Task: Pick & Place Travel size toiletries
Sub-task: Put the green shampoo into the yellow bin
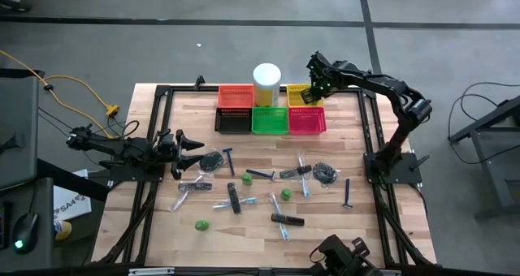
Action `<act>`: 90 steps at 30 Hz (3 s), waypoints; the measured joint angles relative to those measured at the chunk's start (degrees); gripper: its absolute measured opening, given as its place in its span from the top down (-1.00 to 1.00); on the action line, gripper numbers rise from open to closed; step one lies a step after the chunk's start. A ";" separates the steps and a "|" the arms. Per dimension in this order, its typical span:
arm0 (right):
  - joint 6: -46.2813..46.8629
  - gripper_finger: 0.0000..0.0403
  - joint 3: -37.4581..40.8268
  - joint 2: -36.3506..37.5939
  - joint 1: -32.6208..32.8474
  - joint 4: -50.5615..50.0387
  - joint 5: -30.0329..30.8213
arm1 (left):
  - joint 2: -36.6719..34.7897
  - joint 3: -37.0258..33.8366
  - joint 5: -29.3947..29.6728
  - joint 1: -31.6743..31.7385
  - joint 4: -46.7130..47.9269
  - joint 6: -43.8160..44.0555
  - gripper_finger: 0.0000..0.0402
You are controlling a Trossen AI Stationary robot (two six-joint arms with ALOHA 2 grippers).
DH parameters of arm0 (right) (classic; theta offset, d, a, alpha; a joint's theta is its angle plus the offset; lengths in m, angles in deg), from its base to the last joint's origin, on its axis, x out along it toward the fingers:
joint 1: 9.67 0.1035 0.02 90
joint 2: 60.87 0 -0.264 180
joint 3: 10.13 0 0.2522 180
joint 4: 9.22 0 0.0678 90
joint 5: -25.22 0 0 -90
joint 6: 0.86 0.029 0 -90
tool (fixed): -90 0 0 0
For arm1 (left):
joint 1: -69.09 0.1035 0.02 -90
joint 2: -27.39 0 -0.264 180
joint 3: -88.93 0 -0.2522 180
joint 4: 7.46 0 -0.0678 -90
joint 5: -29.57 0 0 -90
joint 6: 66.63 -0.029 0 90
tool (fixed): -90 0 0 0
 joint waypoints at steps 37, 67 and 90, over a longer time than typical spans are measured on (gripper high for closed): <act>-6.27 0.14 0.00 18.69 1.57 -6.45 -13.47 | -0.01 0.00 -0.24 0.00 -0.01 -0.01 -0.22; -1.20 0.23 4.06 28.12 47.67 -14.47 -8.91 | 0.00 0.00 0.02 0.00 0.01 -0.01 -0.22; 7.50 0.04 17.86 16.24 71.01 24.97 6.11 | -0.01 0.00 -0.04 0.00 -0.05 -0.01 -0.22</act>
